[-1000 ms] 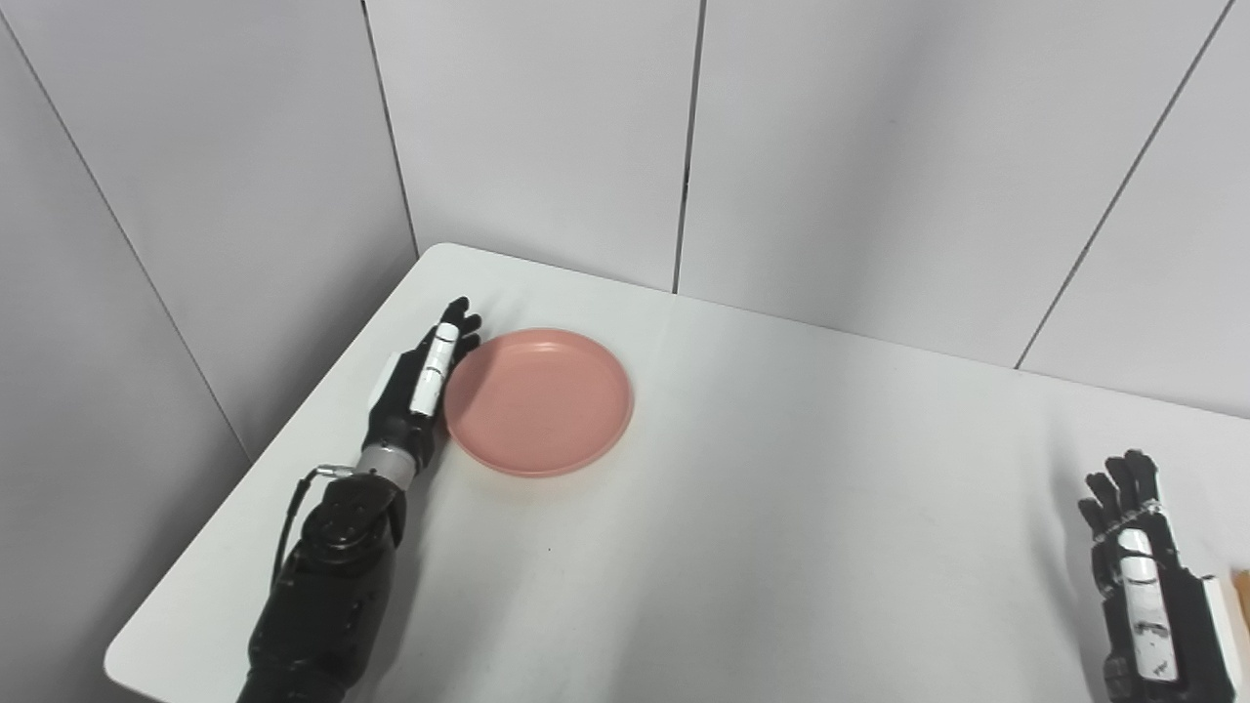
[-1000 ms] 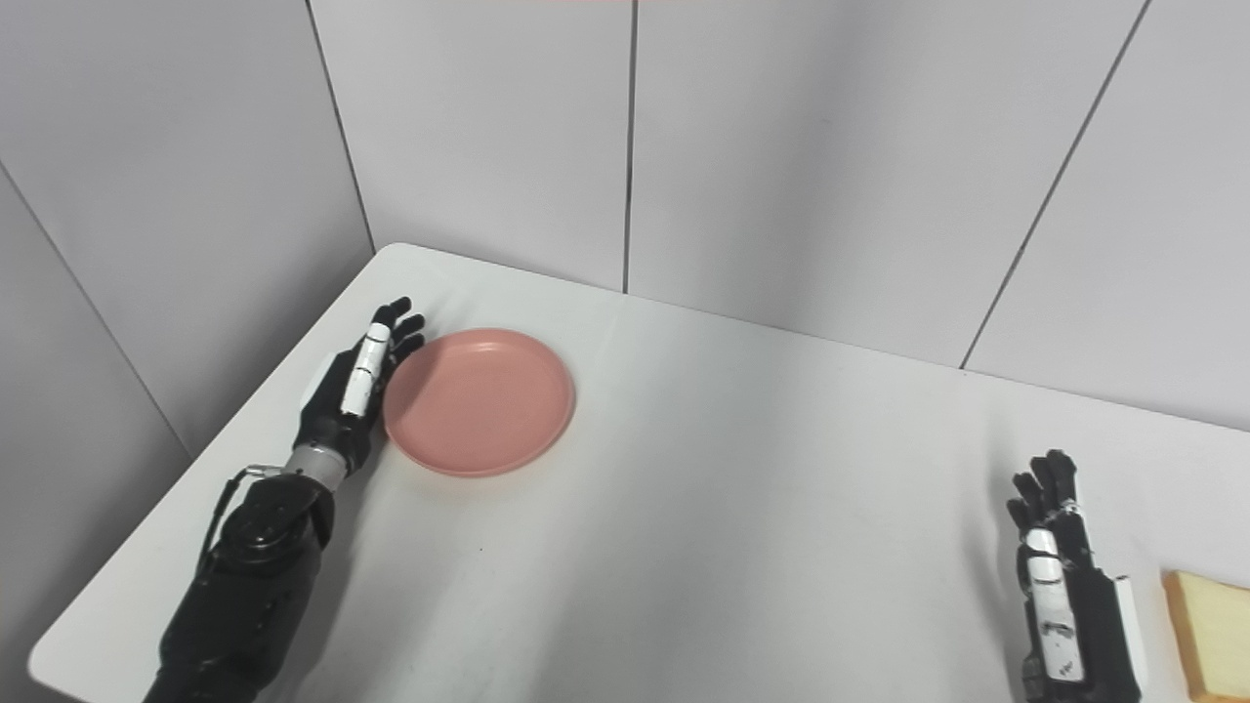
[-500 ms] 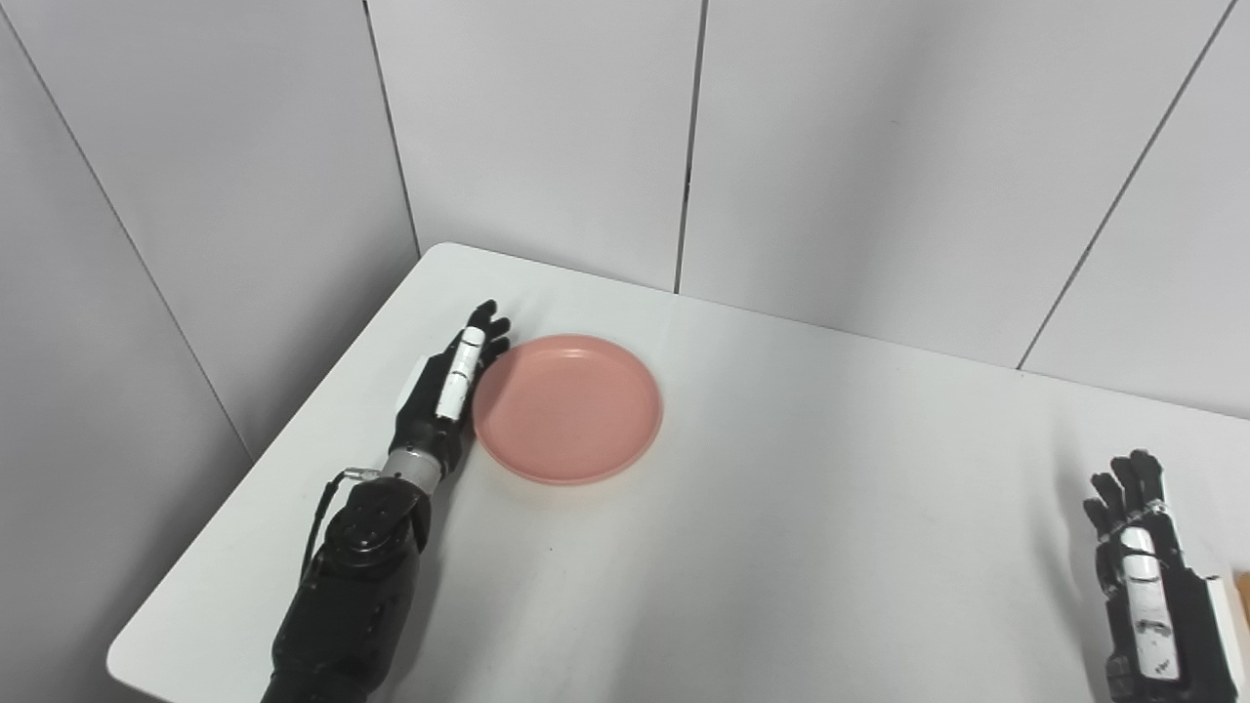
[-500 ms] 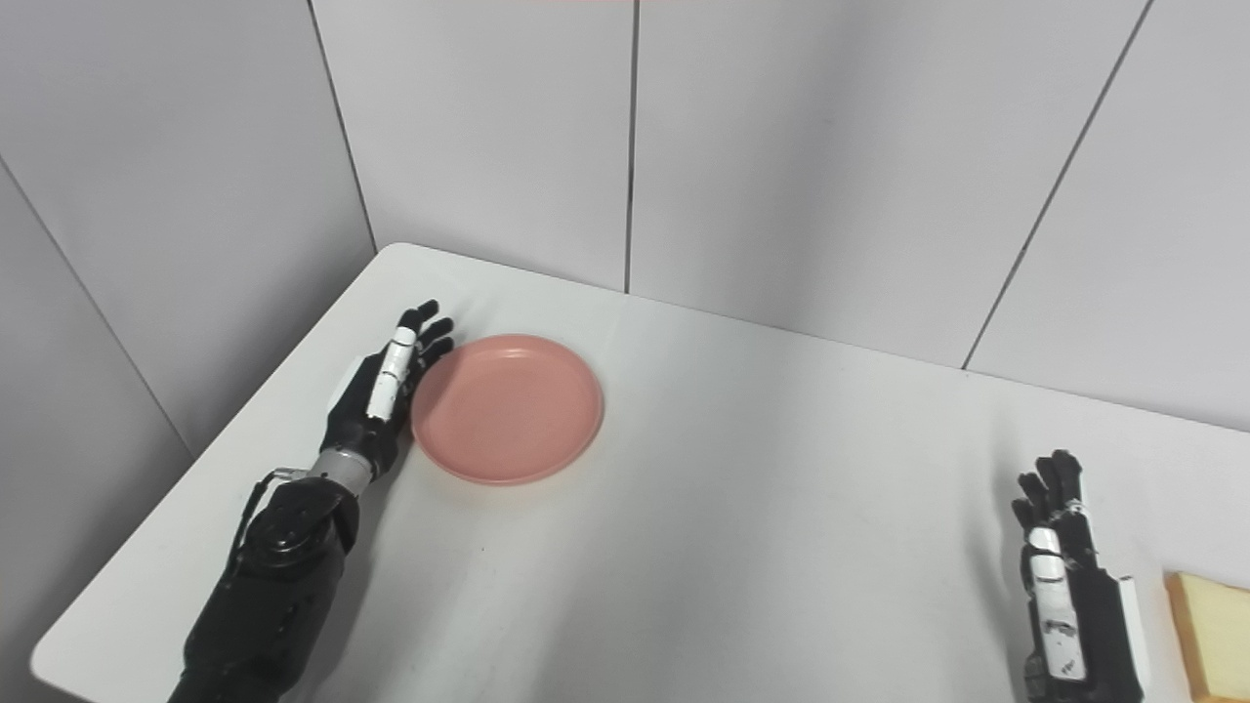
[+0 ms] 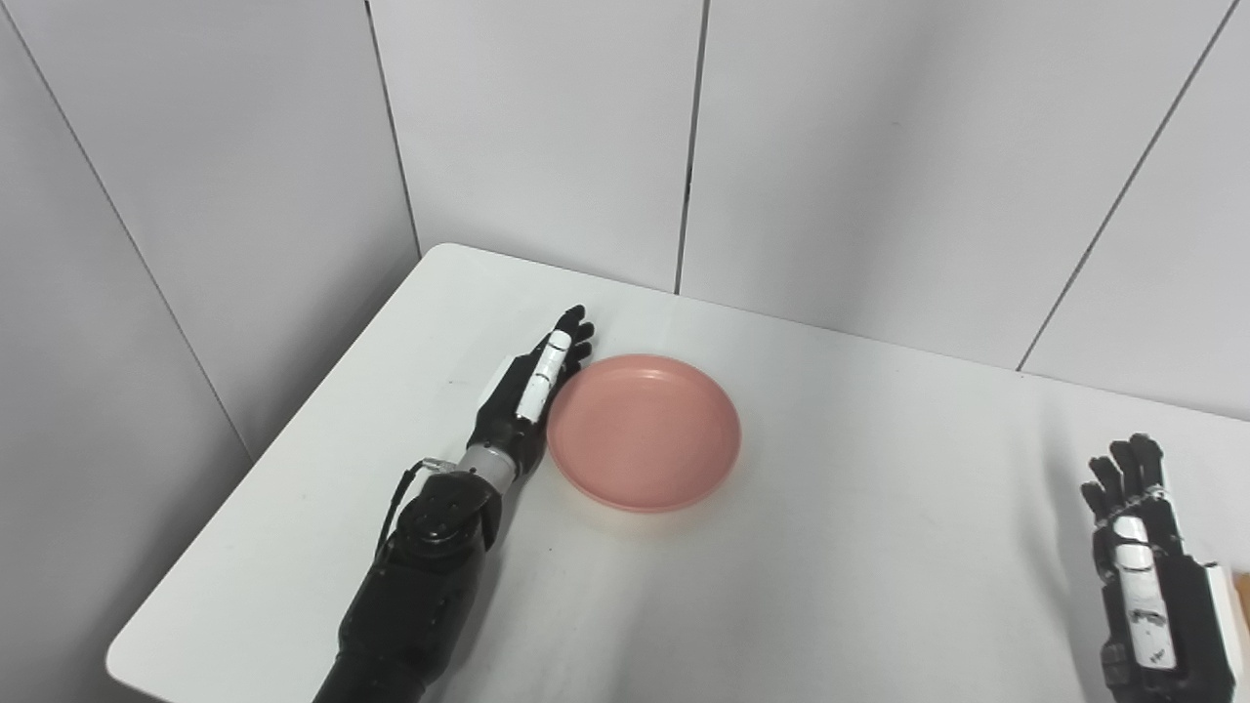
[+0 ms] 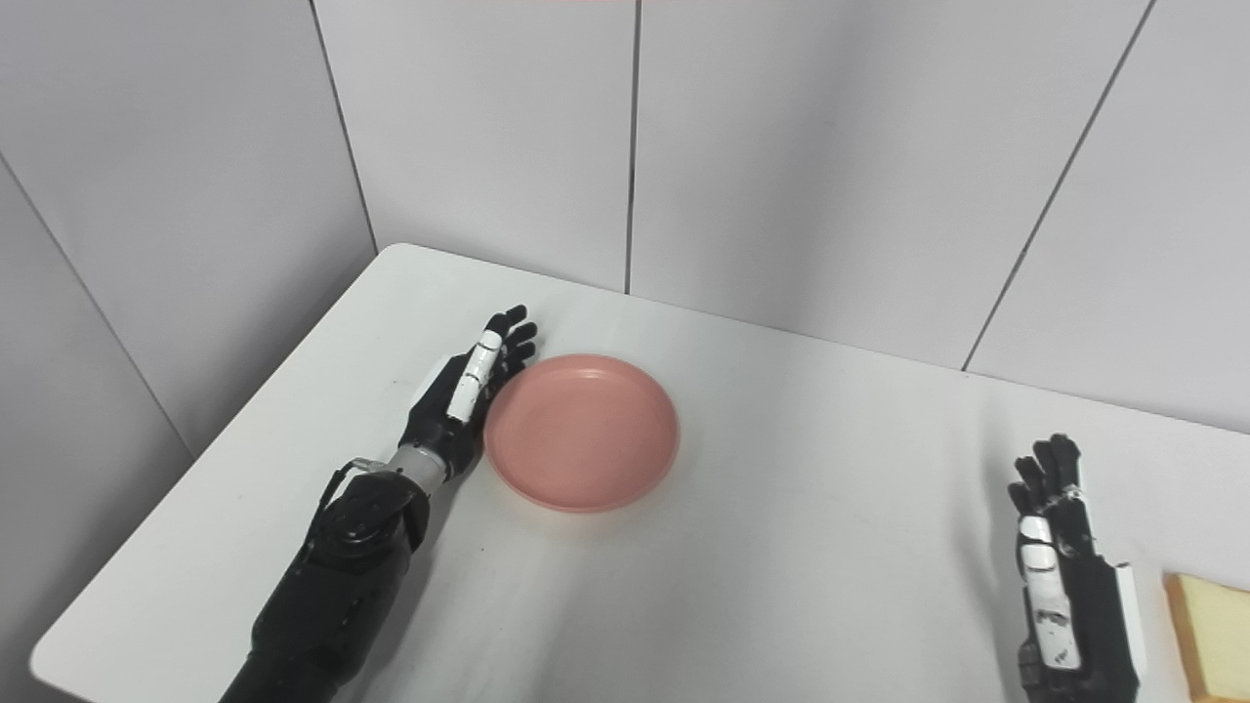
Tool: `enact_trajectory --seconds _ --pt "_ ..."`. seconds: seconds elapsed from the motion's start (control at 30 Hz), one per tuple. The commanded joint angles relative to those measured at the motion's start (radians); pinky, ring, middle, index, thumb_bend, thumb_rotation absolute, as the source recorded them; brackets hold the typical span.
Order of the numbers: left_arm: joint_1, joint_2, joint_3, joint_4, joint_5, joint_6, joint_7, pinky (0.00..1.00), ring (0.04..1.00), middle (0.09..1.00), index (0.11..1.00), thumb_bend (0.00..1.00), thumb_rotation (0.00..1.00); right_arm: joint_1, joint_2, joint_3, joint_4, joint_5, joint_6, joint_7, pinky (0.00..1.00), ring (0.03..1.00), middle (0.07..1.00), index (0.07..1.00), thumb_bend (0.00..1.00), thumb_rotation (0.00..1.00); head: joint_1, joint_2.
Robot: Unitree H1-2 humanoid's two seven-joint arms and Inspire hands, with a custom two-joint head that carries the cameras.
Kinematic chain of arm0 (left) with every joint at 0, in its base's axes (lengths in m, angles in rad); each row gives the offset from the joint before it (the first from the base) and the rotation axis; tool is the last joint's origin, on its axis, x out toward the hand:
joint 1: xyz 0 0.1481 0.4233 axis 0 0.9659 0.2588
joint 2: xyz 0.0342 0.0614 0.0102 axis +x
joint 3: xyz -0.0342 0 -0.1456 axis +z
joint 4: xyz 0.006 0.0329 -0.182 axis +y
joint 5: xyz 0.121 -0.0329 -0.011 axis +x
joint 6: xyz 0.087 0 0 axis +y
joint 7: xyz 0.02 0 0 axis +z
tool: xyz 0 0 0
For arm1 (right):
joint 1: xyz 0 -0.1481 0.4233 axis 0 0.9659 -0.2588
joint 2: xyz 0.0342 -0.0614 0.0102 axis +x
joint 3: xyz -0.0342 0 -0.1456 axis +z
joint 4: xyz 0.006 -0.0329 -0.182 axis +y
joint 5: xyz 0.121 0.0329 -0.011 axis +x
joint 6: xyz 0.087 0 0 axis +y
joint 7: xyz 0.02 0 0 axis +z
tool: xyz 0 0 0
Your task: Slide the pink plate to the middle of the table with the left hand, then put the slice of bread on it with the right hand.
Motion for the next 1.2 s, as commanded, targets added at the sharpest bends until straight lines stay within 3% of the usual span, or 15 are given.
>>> enact_trajectory --seconds 0.0,0.27,0.37,0.6,0.7,0.77,0.93,0.97,1.03,1.17 --pt "-0.008 -0.028 -0.032 -0.001 -0.008 0.044 -0.048 0.98 0.964 0.959 0.952 0.59 0.99 -0.033 0.003 -0.001 -0.036 -0.036 0.003 -0.027 1.0 0.987 0.979 1.0 0.62 0.74 -0.064 0.022" --pt "0.01 -0.046 -0.063 -0.077 -0.008 0.101 -0.066 0.98 0.968 0.966 0.962 0.61 1.0 -0.044 0.049 0.021 -0.16 -0.179 0.167 -0.129 1.0 0.964 0.963 0.991 0.66 0.69 -0.179 0.077" --pt "0.013 -0.052 -0.073 -0.084 -0.005 0.091 -0.082 0.99 0.962 0.959 0.956 0.64 1.0 -0.046 0.064 0.033 -0.184 -0.203 0.182 -0.141 1.0 0.965 0.959 1.0 0.62 0.66 -0.2 0.084" --pt "0.056 -0.101 -0.095 -0.115 0.002 0.069 -0.071 0.96 0.955 0.953 0.946 0.68 1.0 -0.049 0.085 0.055 -0.224 -0.307 0.222 -0.186 0.96 0.943 0.943 0.99 0.63 0.7 -0.306 0.101" --pt "0.071 -0.124 -0.099 -0.12 0.005 0.064 -0.069 0.95 0.944 0.942 0.931 0.7 0.98 -0.059 0.08 0.054 -0.229 -0.316 0.221 -0.192 0.96 0.935 0.936 0.983 0.64 0.67 -0.33 0.1" --pt "0.077 -0.136 -0.104 -0.118 0.005 0.054 -0.074 0.95 0.943 0.942 0.93 0.72 0.97 -0.072 0.054 0.044 -0.252 -0.337 0.258 -0.19 0.92 0.911 0.912 0.955 0.66 0.62 -0.356 0.095" --pt "0.081 -0.163 -0.12 -0.106 0.009 0.028 -0.076 0.94 0.931 0.932 0.926 0.71 0.98 -0.129 -0.119 0.042 -0.348 -0.322 0.484 -0.041 0.82 0.845 0.844 0.88 0.69 0.49 -0.415 0.063" --pt "0.083 -0.169 -0.122 -0.104 0.008 0.025 -0.076 0.94 0.926 0.927 0.922 0.7 0.98 -0.14 -0.151 0.041 -0.357 -0.309 0.508 -0.015 0.81 0.843 0.835 0.867 0.69 0.43 -0.415 0.063" --pt "0.084 -0.178 -0.126 -0.098 0.009 0.019 -0.075 0.94 0.923 0.923 0.92 0.7 0.98 -0.15 -0.196 0.038 -0.361 -0.297 0.524 0.012 0.8 0.841 0.832 0.863 0.7 0.38 -0.413 0.053" --pt "0.075 -0.184 -0.137 -0.068 0.005 0.004 -0.089 0.94 0.932 0.934 0.934 0.71 0.98 -0.171 -0.318 -0.007 -0.312 -0.325 0.487 0.011 0.8 0.861 0.9 0.928 0.7 0.34 -0.432 0.042"
